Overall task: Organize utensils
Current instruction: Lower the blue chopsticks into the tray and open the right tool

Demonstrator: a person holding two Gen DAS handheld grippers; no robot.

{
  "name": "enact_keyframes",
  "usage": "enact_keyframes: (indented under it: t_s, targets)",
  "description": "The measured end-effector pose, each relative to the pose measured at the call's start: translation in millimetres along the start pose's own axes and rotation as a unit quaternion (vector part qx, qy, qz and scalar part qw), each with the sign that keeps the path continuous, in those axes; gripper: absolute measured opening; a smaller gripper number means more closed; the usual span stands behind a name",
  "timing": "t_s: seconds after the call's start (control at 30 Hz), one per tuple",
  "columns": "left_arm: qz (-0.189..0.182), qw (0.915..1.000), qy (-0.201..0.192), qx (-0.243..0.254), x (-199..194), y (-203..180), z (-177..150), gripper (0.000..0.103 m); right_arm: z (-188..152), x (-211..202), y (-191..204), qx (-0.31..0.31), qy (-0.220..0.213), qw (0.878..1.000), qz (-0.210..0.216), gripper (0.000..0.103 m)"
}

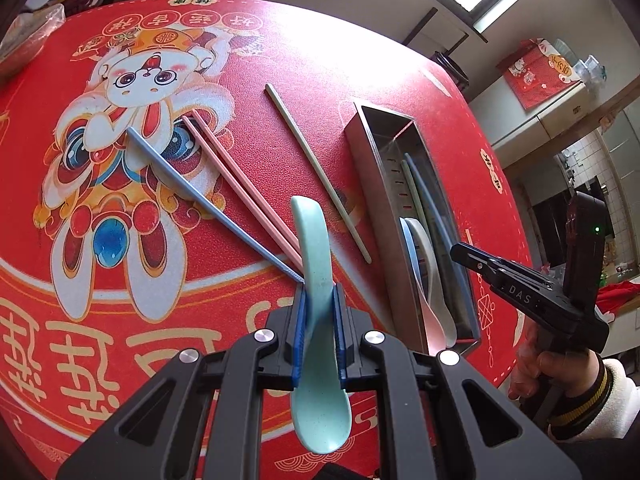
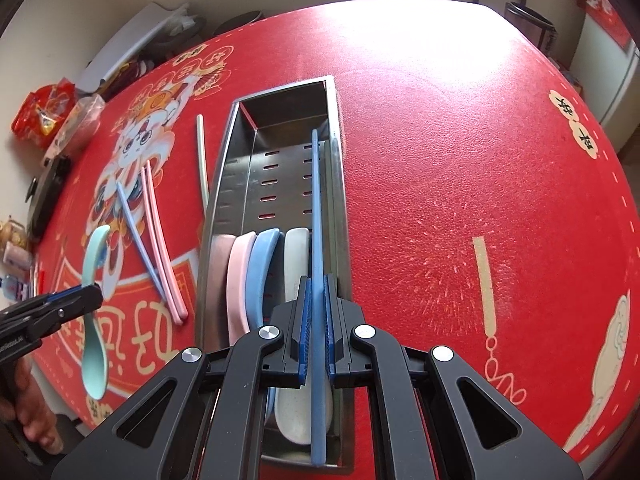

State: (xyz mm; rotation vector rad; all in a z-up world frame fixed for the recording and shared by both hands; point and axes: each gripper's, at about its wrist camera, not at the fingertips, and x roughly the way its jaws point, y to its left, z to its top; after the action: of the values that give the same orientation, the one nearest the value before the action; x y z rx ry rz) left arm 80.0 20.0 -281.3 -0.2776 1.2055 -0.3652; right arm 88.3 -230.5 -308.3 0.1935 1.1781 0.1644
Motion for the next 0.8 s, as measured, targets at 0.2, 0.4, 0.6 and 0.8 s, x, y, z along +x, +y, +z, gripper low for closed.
enact_keyframes:
  t_s: [0.2,0.4,0.6,0.8]
  targets:
    - [0.003,1.0000,-0.003,-0.001,-2,-2,0,0.012,2,-6,-2,0.002,-0.012,1.000,0.008,0.008]
    - [0.006,0.9999,-0.007,-0.007,-6,-4,1,0.012,8,-24,-5,0.000,-0.044,0.999,0.018,0.008]
    - [0.009,0.9999,-0.007,-0.006,-6,-12,1,0.012,9,-33,-11,-0.002,-0.056,0.998,0.030,0.018]
    - [0.015,0.9999,-0.007,0.000,-4,-30,3,0.012,8,-40,-23,0.002,-0.066,0.997,0.047,0.057]
